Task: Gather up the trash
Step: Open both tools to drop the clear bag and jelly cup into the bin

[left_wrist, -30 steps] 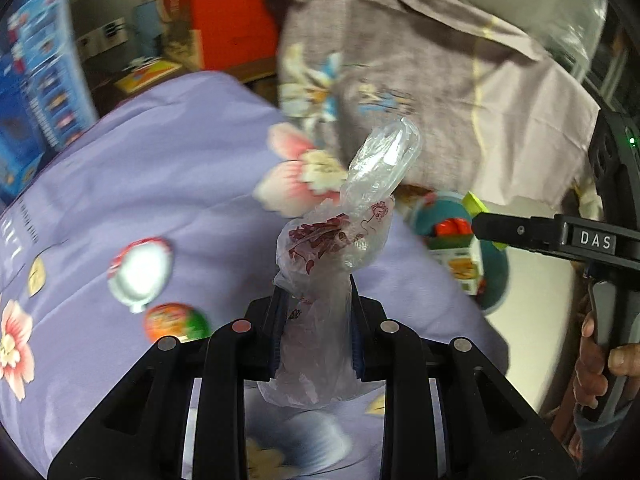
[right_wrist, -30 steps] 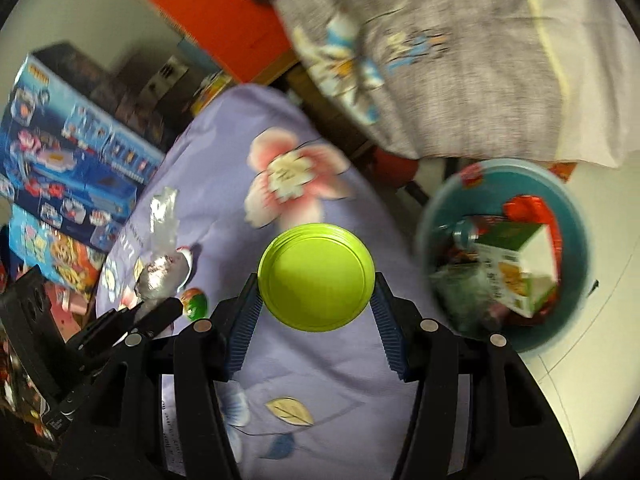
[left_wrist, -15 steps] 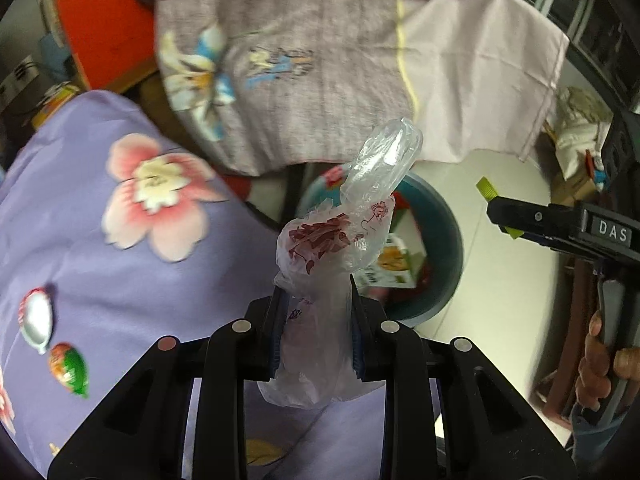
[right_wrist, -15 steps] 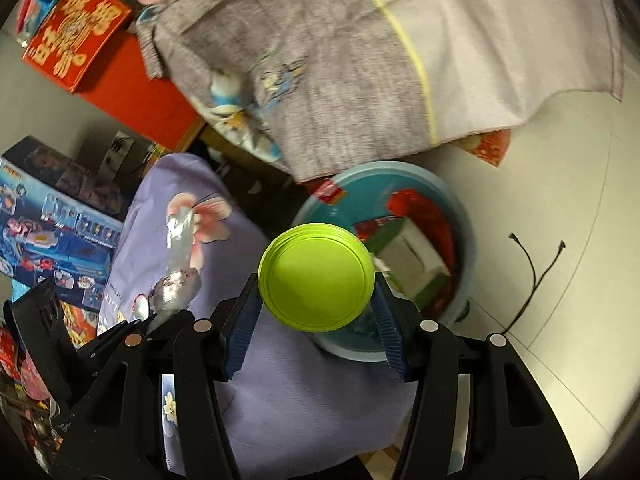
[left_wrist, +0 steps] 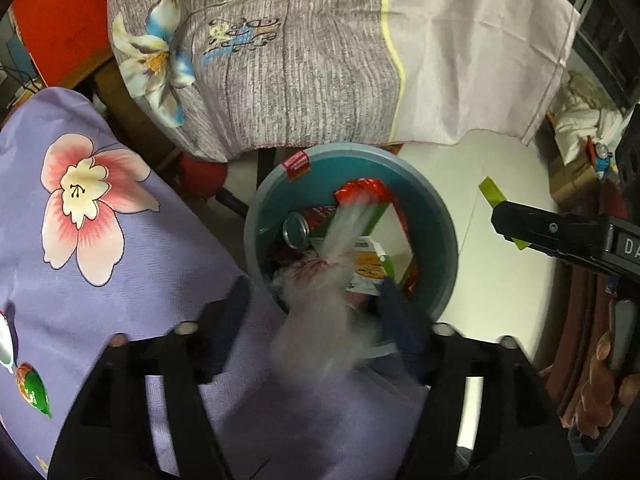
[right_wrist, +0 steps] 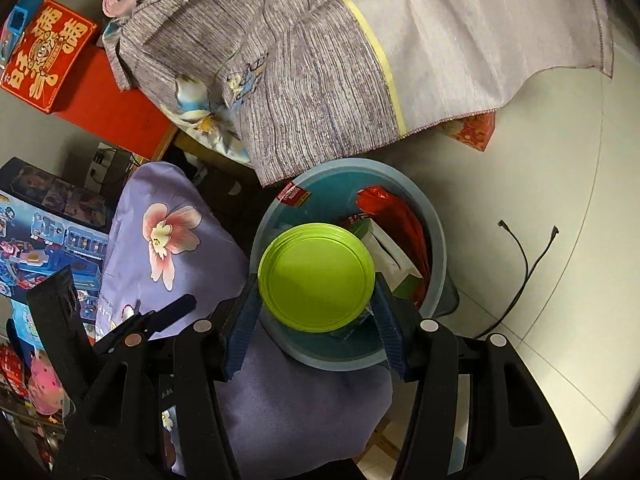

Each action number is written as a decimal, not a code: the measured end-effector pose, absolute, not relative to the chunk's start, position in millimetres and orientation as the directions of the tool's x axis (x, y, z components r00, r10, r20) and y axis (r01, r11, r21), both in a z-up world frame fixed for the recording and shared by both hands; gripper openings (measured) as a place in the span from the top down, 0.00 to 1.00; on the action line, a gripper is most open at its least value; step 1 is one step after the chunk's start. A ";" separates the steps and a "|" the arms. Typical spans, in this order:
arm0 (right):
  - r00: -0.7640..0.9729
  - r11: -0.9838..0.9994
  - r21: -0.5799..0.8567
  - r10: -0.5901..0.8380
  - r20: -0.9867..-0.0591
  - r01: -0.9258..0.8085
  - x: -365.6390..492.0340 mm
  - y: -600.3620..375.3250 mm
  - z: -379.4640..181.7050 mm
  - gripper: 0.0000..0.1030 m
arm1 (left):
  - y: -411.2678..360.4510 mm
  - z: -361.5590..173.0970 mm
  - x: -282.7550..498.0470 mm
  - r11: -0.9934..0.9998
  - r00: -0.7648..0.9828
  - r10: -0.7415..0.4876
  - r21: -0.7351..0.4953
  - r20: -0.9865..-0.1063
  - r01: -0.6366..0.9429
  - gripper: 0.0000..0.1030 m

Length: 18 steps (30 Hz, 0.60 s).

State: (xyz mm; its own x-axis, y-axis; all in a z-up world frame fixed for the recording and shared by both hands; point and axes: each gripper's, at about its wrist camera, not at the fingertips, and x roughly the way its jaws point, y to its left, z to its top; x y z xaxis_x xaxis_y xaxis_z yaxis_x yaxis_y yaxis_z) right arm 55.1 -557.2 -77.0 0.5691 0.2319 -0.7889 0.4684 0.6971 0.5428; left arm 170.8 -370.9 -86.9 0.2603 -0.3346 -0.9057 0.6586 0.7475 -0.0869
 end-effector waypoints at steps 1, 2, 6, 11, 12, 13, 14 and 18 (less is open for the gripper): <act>0.567 0.698 0.542 0.233 -0.790 0.468 56.1 -556.5 -77.8 0.49 | -369.5 -87.6 171.2 0.750 0.265 -0.334 -0.084 -0.905 0.656 0.23; 0.564 0.699 0.541 0.235 -0.792 0.468 57.5 -555.5 -79.1 0.49 | -368.0 -87.8 172.0 0.753 0.270 -0.331 -0.081 -0.904 0.653 0.19; 0.555 0.703 0.538 0.242 -0.796 0.465 61.8 -552.7 -82.6 0.49 | -361.3 -85.7 175.6 0.765 0.278 -0.330 -0.083 -0.902 0.638 0.13; 0.540 0.712 0.532 0.252 -0.803 0.459 71.5 -546.0 -86.1 0.49 | -347.5 -82.6 177.5 0.783 0.289 -0.329 -0.089 -0.899 0.615 0.08; 0.537 0.713 0.532 0.255 -0.804 0.457 73.1 -544.5 -86.7 0.49 | -345.5 -82.0 177.7 0.785 0.289 -0.331 -0.092 -0.898 0.612 0.08; 0.534 0.715 0.531 0.258 -0.805 0.455 75.5 -542.9 -87.7 0.49 | -341.5 -81.5 178.2 0.789 0.290 -0.333 -0.096 -0.897 0.607 0.08; 0.531 0.717 0.529 0.259 -0.807 0.454 77.7 -541.5 -88.7 0.49 | -339.0 -81.5 178.6 0.792 0.292 -0.332 -0.097 -0.897 0.603 0.08; 0.513 0.727 0.522 0.270 -0.815 0.445 87.7 -532.6 -93.4 0.49 | -327.9 -80.8 179.8 0.800 0.297 -0.333 -0.101 -0.895 0.592 0.07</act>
State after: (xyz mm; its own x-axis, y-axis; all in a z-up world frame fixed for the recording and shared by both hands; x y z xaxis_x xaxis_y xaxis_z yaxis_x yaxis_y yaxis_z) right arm 87.7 -532.6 -93.4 0.5128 0.2705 -0.8148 0.4455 0.7275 0.5218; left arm 179.8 -327.9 -80.8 0.2975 -0.3332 -0.8947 0.5921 0.7995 -0.1009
